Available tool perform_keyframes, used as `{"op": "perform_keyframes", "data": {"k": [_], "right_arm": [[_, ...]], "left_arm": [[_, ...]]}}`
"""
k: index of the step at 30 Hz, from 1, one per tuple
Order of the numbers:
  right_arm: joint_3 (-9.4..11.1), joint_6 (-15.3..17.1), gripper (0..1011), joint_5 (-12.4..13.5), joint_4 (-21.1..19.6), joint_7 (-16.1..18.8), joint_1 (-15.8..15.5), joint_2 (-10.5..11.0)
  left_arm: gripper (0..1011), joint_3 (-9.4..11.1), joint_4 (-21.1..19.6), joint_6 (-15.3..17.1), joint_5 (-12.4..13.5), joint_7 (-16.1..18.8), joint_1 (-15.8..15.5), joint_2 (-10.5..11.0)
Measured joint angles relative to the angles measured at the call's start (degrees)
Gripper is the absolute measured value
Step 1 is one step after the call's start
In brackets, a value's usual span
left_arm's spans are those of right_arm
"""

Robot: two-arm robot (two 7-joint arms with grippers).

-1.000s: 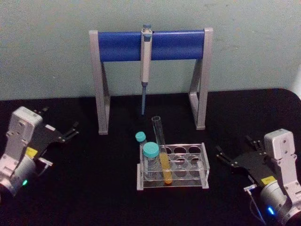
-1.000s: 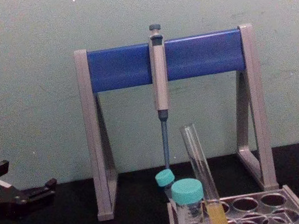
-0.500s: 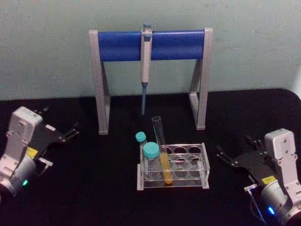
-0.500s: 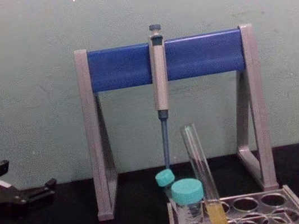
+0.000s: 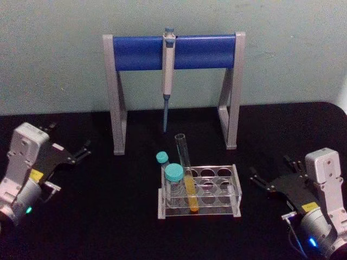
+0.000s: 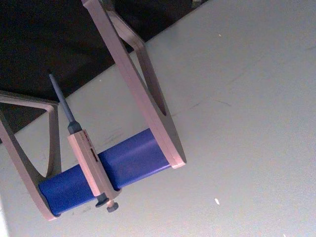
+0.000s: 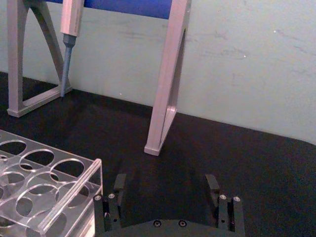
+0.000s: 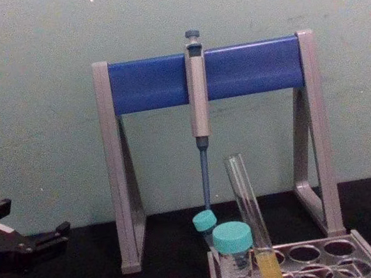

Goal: Pick up the test tube from the test tube rack, shake it, then place it back into the test tube rack.

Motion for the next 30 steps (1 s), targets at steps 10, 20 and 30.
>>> {"op": "perform_keyframes", "data": {"k": [10, 20, 30], "right_arm": [[0.00, -0.01, 1000, 0.01, -0.01, -0.03, 0.00, 0.00], [0.00, -0.01, 1000, 0.00, -0.01, -0.02, 0.00, 0.00], [0.00, -0.01, 1000, 0.00, 0.00, -0.02, 0.00, 0.00]], "left_arm": [[1001, 0.00, 0.00, 0.00, 0.00, 0.00, 0.00, 0.00], [1001, 0.00, 0.00, 0.00, 0.00, 0.00, 0.00, 0.00], [1001, 0.00, 0.00, 0.00, 0.00, 0.00, 0.00, 0.00]]}}
